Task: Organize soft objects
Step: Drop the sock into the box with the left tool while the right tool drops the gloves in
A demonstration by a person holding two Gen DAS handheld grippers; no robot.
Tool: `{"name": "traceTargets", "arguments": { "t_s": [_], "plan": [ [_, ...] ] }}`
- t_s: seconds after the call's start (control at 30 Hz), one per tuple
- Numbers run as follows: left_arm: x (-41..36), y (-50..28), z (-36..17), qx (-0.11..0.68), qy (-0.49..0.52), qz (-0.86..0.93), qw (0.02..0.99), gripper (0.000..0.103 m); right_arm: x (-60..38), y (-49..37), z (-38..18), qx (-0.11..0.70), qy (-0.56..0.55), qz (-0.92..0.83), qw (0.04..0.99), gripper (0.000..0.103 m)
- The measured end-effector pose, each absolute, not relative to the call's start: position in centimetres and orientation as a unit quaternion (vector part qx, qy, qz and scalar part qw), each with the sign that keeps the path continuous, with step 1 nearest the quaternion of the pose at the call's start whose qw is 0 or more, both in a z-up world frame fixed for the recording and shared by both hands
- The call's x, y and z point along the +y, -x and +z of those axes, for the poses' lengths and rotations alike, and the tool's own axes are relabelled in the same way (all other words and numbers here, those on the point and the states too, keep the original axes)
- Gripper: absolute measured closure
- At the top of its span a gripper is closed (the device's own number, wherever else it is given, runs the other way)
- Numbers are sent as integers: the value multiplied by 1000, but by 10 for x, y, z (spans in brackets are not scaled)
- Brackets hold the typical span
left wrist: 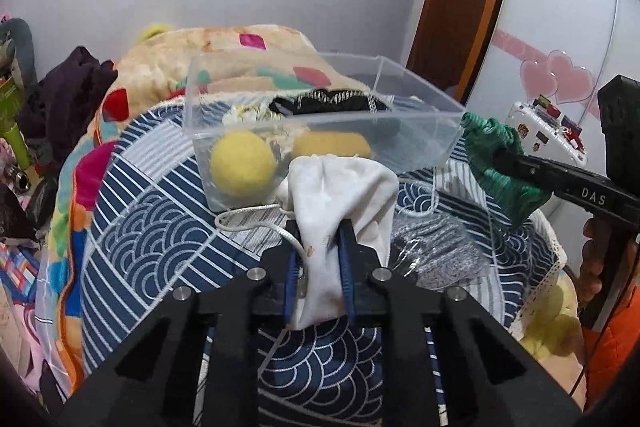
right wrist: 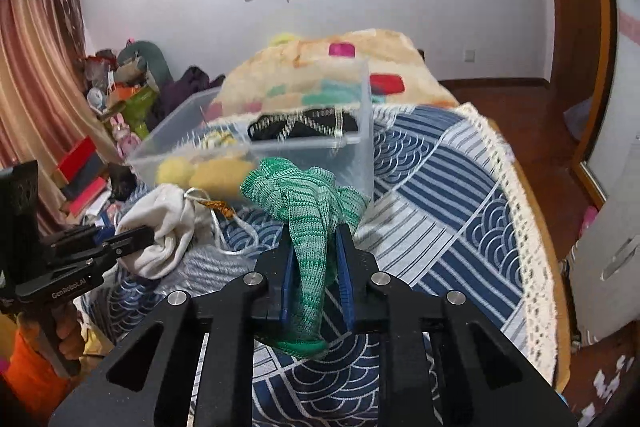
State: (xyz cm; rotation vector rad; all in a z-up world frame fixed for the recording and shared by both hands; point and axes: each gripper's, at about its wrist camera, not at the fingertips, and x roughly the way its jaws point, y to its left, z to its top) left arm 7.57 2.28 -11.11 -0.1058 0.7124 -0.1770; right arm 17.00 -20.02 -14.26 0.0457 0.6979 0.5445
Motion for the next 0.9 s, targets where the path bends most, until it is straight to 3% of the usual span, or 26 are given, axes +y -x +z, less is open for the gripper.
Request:
{"name": "traceTargets", "arguments": {
  "t_s": [0.53, 0.9],
  "plan": [
    [39, -76, -39, 254, 43, -61, 964, 87, -194, -176, -88, 252, -25, 275, 928, 86],
    [45, -127, -34, 250, 33, -27, 967, 87, -160, -219, -79, 239, -8, 264, 934, 86]
  ]
}}
